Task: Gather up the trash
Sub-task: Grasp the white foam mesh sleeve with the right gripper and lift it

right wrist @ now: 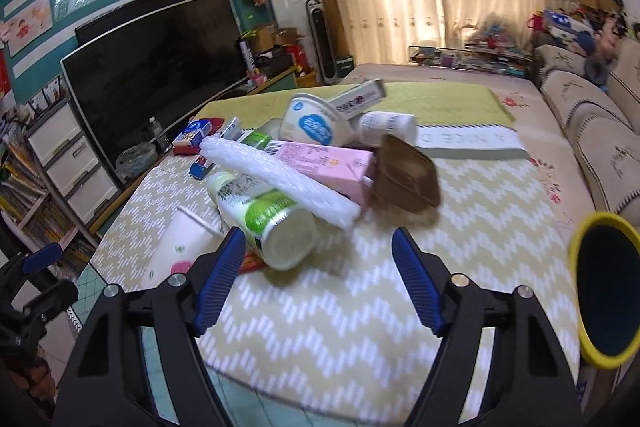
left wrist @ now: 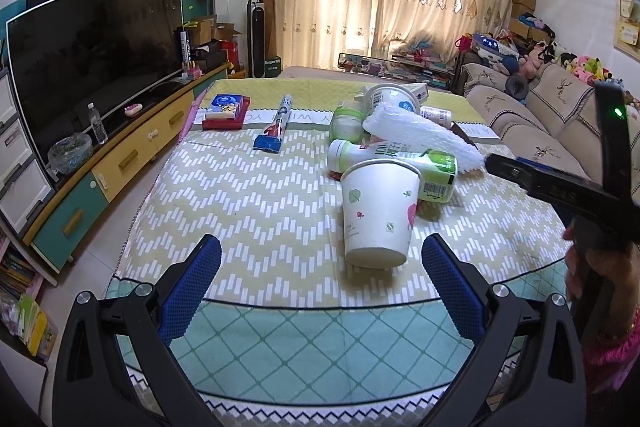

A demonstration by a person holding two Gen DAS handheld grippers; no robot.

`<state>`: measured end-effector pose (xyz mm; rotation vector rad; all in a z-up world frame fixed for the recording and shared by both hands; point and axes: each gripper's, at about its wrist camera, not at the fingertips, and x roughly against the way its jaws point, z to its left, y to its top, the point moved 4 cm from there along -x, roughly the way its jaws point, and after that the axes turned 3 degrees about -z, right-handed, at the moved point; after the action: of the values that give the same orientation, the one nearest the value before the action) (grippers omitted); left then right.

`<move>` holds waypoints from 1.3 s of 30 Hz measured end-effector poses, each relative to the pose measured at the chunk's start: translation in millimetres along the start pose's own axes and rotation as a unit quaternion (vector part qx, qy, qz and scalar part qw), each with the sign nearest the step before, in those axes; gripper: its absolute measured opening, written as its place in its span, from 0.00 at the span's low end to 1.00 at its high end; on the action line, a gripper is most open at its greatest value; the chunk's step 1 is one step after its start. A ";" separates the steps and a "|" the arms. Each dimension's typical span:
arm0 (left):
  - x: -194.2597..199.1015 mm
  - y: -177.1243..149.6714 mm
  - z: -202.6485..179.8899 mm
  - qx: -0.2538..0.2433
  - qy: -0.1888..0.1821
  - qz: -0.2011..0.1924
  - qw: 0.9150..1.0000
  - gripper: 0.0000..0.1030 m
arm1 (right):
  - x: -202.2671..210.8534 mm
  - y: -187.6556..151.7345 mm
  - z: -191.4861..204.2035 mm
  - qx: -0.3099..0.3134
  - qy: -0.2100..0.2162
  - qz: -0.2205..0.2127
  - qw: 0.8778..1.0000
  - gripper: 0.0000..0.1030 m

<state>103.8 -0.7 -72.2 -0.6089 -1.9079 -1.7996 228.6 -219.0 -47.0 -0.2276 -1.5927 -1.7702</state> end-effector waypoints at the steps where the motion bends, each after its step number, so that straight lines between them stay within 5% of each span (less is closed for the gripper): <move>1: -4.0 0.8 0.5 0.000 0.000 0.002 1.000 0.96 | -5.9 2.2 3.5 0.006 0.003 0.002 1.000 0.68; 6: -20.7 3.3 1.9 0.005 -0.001 0.011 1.000 0.96 | -29.5 13.8 19.9 0.046 0.014 0.011 0.999 0.65; 15: -39.6 2.2 6.6 0.011 -0.005 0.025 1.000 0.96 | -64.2 29.5 29.6 0.083 0.007 0.030 0.996 0.47; 20: -45.0 0.6 9.0 0.014 -0.007 0.029 0.999 0.96 | -71.0 28.8 26.2 0.087 0.009 0.042 0.995 0.15; 32: -46.9 0.1 3.3 0.010 -0.012 0.031 0.999 0.96 | -12.5 51.1 2.1 0.024 0.051 -0.022 0.998 0.12; 39: -47.5 -0.9 -7.8 0.001 -0.019 0.033 0.999 0.96 | 33.0 52.0 -44.9 -0.036 0.026 -0.063 0.997 0.12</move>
<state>141.6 -9.2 -100.8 -0.7033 -1.8911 -1.7569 251.8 -271.4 3.3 -0.1165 -1.5372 -1.9152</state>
